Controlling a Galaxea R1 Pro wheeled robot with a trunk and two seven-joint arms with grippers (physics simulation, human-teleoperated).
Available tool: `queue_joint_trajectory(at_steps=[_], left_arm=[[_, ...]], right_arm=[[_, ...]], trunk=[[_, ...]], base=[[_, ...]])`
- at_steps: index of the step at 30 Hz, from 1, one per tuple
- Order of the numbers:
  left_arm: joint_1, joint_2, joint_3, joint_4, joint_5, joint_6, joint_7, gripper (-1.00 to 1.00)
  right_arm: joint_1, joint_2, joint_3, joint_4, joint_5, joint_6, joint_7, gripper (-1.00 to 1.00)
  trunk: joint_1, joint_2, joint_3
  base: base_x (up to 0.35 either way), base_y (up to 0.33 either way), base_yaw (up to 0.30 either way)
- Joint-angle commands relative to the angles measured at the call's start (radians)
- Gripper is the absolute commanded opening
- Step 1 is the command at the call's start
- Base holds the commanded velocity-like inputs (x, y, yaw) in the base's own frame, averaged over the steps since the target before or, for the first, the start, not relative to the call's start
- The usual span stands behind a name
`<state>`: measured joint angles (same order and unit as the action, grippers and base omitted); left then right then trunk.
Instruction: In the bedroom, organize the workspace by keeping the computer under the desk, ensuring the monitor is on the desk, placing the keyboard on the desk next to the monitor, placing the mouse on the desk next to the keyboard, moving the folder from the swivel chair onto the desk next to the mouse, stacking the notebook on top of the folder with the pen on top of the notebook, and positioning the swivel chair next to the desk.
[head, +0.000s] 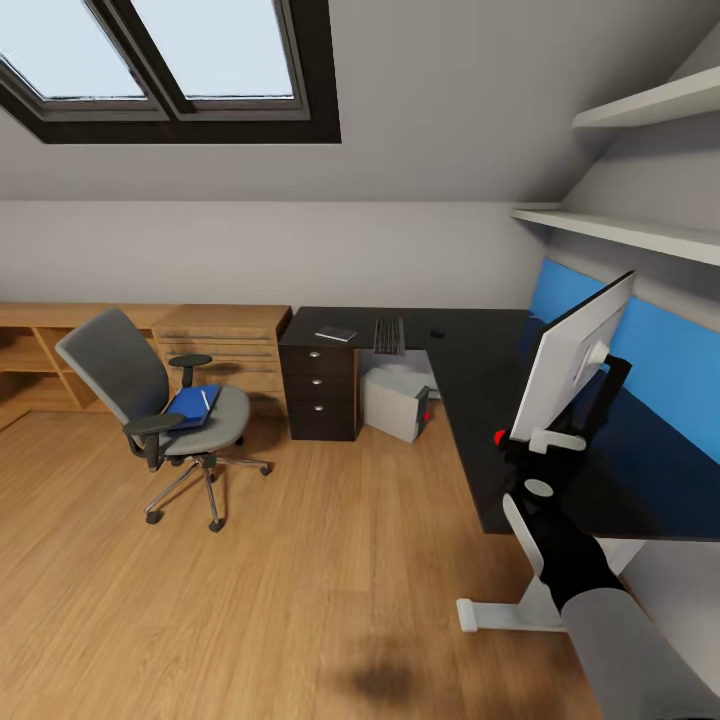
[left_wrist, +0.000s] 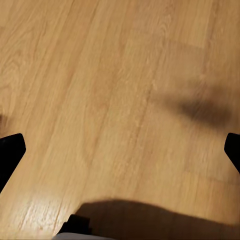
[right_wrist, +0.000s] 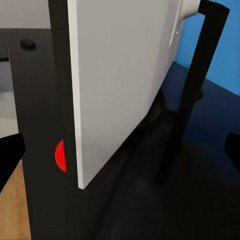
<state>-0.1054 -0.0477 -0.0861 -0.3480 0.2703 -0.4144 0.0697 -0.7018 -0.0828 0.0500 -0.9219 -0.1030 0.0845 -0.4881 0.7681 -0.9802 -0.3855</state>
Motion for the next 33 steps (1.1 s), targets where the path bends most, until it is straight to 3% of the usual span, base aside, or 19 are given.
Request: queue_joint_trajectory(at_steps=[1,12,20,33], left_arm=[[-0.001,0.001,-0.009,0.002,0.006,-0.004,0.007,1.0],[-0.001,0.0,-0.01,0.008,0.006,-0.004,0.007,1.0],[-0.001,0.0,-0.009,0.009,0.006,-0.004,0.007,1.0],[-0.001,0.0,-0.009,0.009,0.006,-0.004,0.007,1.0]], right_arm=[[-0.003,-0.002,0.005,-0.002,-0.01,0.005,-0.009,1.0],[-0.043,0.0,0.006,-0.002,-0.01,0.054,-0.009,1.0],[-0.05,0.023,0.007,-0.017,-0.009,0.065,-0.011,1.0],[-0.052,0.035,0.007,-0.061,-0.007,0.071,-0.015,1.0]], trunk=[[0.0,-0.001,-0.001],[0.0,-0.001,-0.001],[0.0,-0.001,-0.001],[0.0,-0.001,-0.001]], base=[[0.0,0.0,0.0],[0.0,0.0,0.0],[0.0,0.0,0.0],[0.0,0.0,0.0]])
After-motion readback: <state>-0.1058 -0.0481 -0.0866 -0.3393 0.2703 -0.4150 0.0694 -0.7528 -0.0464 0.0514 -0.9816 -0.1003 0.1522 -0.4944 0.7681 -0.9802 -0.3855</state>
